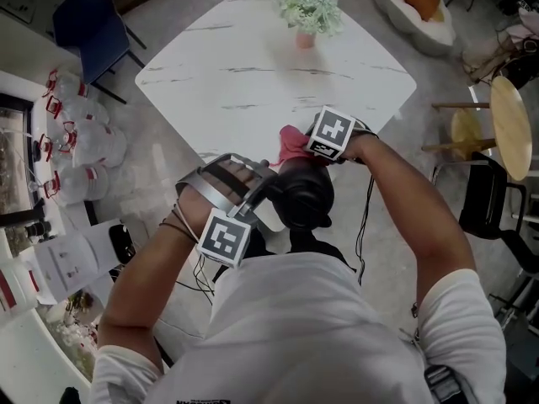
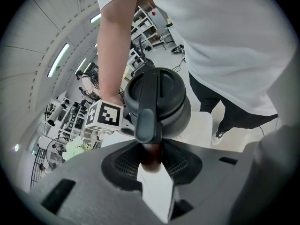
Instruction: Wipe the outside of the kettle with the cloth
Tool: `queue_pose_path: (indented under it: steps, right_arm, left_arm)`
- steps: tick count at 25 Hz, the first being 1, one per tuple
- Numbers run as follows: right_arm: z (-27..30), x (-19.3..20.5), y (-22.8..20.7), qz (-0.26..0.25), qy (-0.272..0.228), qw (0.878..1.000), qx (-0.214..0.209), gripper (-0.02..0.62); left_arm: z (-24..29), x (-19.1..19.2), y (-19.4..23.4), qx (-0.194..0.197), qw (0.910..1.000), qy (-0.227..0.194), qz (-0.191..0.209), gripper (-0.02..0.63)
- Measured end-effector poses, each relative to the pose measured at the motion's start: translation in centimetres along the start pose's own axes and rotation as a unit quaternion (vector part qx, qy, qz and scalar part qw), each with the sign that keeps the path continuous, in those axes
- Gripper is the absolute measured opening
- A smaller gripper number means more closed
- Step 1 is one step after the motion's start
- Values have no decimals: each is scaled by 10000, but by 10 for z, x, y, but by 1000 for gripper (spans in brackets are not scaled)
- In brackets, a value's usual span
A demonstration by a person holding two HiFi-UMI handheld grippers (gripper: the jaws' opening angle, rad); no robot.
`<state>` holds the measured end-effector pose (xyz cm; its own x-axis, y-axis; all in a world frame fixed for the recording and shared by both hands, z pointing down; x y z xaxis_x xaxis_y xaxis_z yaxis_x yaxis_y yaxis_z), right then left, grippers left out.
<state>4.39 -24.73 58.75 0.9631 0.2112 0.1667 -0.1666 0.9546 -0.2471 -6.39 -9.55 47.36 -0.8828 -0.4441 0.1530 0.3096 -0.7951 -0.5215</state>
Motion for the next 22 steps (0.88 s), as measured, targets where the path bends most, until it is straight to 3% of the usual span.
queue_pose_path:
  steps: [7,10,13,17,22]
  right_arm:
    - [21,4,-2,-201,163,9992,293,100]
    - [8,8,-6,91,-149,9986,496,100]
    - [-16,16,-10,679,-771,9926,654,100]
    - [-51,34,-12,1508,-1597,9708,964,100]
    - [-83,74,-3,2596,-2397,9269,1267,100]
  left_arm:
    - [4,4,-1,-3,10000,5,-72,120]
    - [5,9,0,-80,9998,22,-196,120]
    - [5,14,6,-404,9985,10,-369,120]
    - [9,27,14,-713,9954,-11,-636,120]
    - [11,50,24,-729,9899,177,-1205,120]
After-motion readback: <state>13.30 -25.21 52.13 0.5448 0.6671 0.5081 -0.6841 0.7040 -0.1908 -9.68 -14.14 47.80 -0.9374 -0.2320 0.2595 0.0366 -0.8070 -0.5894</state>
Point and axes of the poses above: the fingertips, and each gripper's own axes: z forward along the fingers, y to its left, x out of its underside, the point moved 7 cm from there along -z, backward along the fingers, and after that the axes turned 7 degrees about y, right-handed, at the moved point
